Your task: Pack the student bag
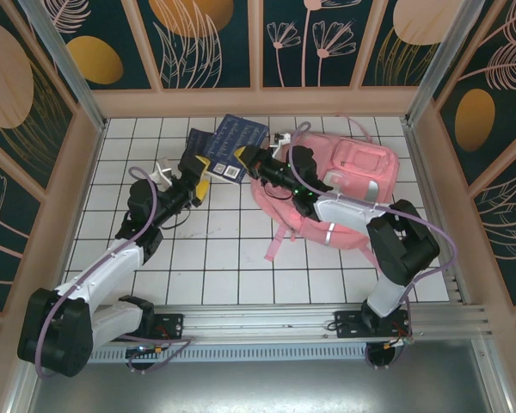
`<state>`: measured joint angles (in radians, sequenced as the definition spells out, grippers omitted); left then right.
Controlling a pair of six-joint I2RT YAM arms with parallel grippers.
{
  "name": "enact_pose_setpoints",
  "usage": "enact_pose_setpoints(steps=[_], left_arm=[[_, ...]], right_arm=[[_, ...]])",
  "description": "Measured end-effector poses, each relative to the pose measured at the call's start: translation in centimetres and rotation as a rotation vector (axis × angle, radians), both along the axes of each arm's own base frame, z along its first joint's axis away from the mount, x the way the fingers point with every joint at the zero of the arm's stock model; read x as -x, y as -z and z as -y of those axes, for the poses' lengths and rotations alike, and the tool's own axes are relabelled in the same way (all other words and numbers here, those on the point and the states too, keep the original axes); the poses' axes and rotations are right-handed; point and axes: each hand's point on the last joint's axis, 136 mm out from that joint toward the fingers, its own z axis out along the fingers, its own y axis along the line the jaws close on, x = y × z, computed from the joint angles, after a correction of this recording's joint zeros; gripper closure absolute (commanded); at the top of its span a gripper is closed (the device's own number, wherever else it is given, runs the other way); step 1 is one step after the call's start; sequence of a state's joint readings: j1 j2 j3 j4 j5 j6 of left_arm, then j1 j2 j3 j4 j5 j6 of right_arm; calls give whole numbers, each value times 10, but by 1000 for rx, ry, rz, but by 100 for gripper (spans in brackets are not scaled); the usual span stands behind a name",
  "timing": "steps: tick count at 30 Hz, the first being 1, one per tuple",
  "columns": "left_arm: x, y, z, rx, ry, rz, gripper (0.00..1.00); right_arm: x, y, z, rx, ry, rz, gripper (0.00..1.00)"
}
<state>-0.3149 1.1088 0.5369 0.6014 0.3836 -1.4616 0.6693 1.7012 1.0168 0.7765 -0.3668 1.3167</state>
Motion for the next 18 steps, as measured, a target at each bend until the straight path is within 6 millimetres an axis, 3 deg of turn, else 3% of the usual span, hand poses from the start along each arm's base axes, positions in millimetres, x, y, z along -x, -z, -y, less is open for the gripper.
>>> enact_pose_setpoints(steps=[5, 11, 18], left_arm=[[-5, -18, -1, 67, -27, 50, 23], [-9, -19, -2, 96, -54, 64, 27], [-16, -13, -4, 109, -85, 62, 36]], right_arm=[[8, -12, -9, -66, 42, 19, 100], [18, -36, -17, -159, 72, 68, 100], [15, -35, -19, -183, 112, 61, 100]])
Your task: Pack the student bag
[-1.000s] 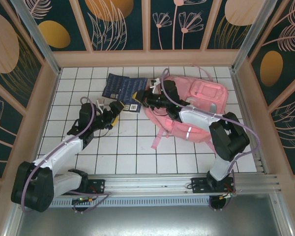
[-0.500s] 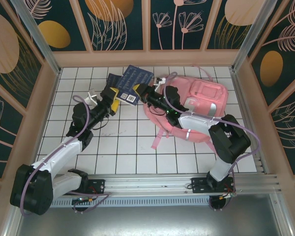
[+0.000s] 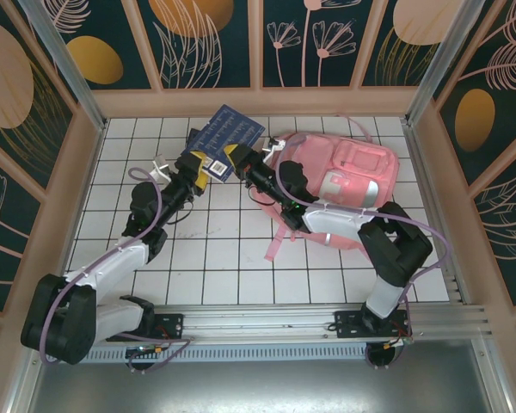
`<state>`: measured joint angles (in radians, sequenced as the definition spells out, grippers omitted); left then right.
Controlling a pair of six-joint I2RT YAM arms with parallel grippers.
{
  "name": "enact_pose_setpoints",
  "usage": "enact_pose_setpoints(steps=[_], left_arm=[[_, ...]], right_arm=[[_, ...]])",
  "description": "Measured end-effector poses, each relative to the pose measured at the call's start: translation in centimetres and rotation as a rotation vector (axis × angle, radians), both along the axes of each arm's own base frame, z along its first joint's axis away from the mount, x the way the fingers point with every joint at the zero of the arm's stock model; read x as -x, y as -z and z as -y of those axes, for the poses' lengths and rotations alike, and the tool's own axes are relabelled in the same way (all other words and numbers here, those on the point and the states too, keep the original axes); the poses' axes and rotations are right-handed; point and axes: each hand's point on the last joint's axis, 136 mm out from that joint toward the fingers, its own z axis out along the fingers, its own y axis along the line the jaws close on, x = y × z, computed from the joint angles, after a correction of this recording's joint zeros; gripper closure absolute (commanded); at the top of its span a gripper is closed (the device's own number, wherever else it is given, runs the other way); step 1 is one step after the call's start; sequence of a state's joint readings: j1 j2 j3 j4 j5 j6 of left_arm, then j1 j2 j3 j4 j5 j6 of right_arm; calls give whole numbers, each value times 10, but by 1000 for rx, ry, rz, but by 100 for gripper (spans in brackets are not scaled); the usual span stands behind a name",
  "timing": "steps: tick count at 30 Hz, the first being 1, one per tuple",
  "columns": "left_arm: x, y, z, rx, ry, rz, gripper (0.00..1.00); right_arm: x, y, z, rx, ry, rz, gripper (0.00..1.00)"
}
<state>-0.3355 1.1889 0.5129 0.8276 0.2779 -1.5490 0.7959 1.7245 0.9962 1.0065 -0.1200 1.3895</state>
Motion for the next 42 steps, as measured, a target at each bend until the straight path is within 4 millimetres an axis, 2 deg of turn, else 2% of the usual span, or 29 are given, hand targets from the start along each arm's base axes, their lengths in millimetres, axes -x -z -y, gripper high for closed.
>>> enact_pose_setpoints(steps=[9, 23, 35, 37, 42], left_arm=[[-4, -5, -1, 20, -19, 23, 58], [-7, 5, 7, 11, -4, 5, 69], [-10, 7, 13, 0, 23, -1, 75], [-11, 8, 14, -1, 29, -4, 79], [-13, 12, 18, -1, 45, -5, 94]], right_arm=[[-3, 7, -1, 5, 39, -13, 100], [-10, 28, 0, 49, 79, -37, 100], [-11, 33, -1, 59, 79, -46, 100], [-11, 33, -1, 59, 79, -46, 100], [-12, 35, 0, 61, 86, -49, 100]])
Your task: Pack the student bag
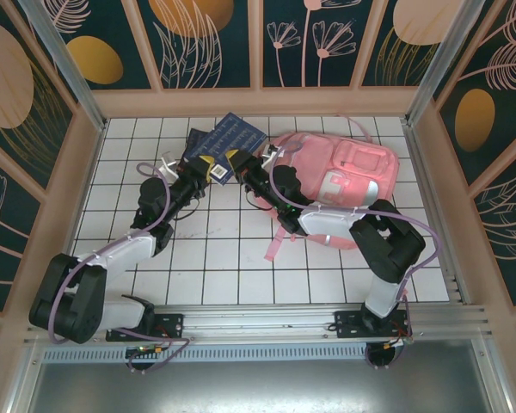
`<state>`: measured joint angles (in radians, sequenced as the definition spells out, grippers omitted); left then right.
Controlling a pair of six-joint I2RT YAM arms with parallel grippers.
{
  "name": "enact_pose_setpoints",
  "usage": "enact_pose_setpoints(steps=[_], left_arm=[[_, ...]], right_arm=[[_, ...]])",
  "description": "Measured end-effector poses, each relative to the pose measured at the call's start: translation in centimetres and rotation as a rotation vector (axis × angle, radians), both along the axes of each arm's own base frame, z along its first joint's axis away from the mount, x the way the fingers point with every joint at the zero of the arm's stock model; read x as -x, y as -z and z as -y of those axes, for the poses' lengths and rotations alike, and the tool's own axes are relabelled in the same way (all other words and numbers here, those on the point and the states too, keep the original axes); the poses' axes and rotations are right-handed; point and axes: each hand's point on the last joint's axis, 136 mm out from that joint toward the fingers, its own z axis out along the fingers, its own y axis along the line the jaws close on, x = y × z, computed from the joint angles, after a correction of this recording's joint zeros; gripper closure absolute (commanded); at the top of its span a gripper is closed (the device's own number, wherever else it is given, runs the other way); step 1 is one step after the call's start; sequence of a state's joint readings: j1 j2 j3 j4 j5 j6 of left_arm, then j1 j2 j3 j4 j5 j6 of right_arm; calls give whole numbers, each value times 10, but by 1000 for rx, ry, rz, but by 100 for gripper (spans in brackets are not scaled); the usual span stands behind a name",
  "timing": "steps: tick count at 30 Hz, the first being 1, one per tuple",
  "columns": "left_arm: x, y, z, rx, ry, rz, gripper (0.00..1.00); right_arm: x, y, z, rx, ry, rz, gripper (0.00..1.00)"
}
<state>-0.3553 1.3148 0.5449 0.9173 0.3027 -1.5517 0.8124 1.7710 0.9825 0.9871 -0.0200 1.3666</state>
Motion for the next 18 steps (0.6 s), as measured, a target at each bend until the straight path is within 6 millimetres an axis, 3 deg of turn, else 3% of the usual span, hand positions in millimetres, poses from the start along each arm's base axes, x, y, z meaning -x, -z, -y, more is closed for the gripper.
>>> enact_pose_setpoints(steps=[2, 5, 11, 16, 18], left_arm=[[-1, 0, 0, 1, 1, 3, 100], [-1, 0, 1, 1, 2, 6, 100], [0, -2, 0, -45, -3, 23, 100], [5, -5, -7, -122, -37, 33, 100], [7, -5, -14, -169, -67, 30, 100]], right_arm=[[0, 0, 0, 1, 2, -1, 100], [-1, 1, 0, 3, 3, -3, 100], [0, 5, -1, 26, 4, -3, 67], [2, 17, -1, 103, 11, -10, 50], [3, 20, 4, 155, 24, -16, 48]])
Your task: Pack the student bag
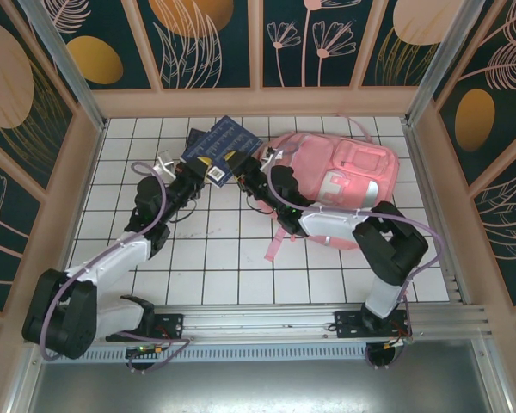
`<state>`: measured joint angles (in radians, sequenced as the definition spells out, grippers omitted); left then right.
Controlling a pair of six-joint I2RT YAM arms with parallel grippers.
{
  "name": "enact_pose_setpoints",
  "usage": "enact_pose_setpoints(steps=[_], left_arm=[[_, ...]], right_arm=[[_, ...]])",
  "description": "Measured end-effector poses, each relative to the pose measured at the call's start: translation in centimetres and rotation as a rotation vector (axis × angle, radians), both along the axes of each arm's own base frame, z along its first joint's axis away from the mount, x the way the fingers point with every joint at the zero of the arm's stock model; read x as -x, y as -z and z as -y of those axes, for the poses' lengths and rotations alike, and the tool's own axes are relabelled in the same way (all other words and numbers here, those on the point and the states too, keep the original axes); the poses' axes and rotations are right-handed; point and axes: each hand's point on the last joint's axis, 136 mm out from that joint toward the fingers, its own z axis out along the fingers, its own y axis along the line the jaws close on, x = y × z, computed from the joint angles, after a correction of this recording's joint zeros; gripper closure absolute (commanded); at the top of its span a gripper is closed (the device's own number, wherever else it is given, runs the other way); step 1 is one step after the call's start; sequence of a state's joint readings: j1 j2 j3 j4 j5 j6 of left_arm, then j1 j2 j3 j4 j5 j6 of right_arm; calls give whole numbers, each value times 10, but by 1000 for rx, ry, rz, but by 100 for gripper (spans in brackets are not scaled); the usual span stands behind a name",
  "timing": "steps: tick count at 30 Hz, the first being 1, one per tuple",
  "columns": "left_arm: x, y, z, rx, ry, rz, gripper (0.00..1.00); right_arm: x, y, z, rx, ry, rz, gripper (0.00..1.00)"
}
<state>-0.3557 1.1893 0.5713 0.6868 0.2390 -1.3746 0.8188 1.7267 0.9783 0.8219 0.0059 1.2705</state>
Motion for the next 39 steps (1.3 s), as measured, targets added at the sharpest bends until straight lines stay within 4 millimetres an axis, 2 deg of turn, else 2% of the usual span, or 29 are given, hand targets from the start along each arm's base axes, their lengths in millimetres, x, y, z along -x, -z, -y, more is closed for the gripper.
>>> enact_pose_setpoints(steps=[2, 5, 8, 12, 14, 17, 20, 24, 28, 34, 37, 39], left_arm=[[1, -2, -7, -57, -33, -3, 100], [2, -11, -18, -157, -83, -3, 100], [3, -21, -27, -255, -113, 7, 100], [-1, -27, -28, -392, -93, 8, 100], [-7, -23, -27, -466, -67, -5, 100], [-13, -7, -26, -540, -16, -38, 100], [-14, 15, -28, -603, 26, -82, 100], [-13, 26, -31, -649, 45, -94, 100], [-11, 33, -30, -640, 70, -98, 100], [-10, 43, -29, -631, 101, -121, 100], [-10, 44, -27, -628, 108, -120, 100], [-10, 43, -26, -624, 114, -115, 100]], right_arm=[[0, 3, 7, 64, 10, -6, 49], [-7, 13, 25, 209, 53, -26, 57], [-20, 19, 55, 329, 102, -43, 60], [-50, 23, 104, 480, 170, -89, 61], [-65, 18, 130, 546, 207, -114, 63], [-85, 11, 156, 604, 230, -146, 65], [-96, 22, 172, 644, 230, -193, 66], [-94, 56, 182, 691, 196, -295, 67], [-91, 79, 179, 705, 151, -352, 66], [-91, 98, 175, 702, 109, -391, 66], [-94, 105, 174, 696, 92, -406, 71], [-99, 109, 171, 698, 78, -409, 78]])
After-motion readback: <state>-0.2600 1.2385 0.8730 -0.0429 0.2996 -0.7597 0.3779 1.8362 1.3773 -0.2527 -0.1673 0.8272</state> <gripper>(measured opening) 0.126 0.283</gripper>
